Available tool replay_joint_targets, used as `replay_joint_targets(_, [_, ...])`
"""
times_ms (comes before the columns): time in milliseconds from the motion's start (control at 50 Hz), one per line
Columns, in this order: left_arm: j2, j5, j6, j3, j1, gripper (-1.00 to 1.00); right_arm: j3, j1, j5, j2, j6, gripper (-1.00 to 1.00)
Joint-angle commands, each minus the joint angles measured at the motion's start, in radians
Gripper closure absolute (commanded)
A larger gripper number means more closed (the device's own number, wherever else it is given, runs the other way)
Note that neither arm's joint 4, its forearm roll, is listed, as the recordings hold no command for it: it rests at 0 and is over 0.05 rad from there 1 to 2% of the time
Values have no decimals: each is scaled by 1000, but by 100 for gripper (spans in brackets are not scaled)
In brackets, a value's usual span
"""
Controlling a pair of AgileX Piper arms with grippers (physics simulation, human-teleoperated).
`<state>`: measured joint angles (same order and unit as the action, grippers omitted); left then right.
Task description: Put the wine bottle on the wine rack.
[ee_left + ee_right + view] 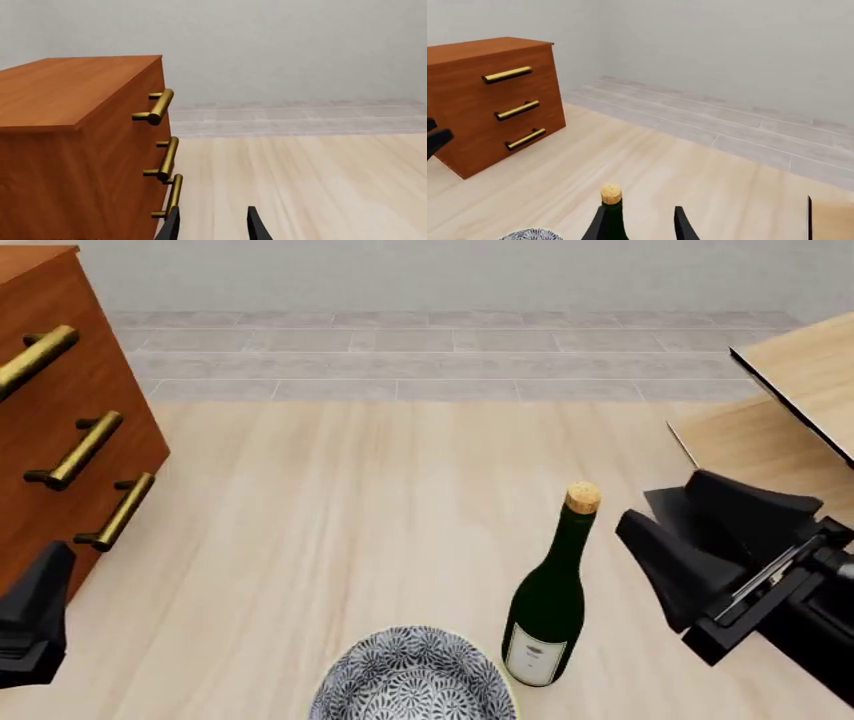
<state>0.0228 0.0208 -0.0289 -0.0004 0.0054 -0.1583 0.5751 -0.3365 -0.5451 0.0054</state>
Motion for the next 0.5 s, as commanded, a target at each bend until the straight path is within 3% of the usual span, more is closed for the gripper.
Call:
replay_joint_targets(20, [-12, -8, -2, 0, 9, -100, -1, 42, -86, -87, 5, -100])
replay_joint_targets(500, [1, -3, -9, 0, 23, -100, 3, 70, -125, -132, 17, -100])
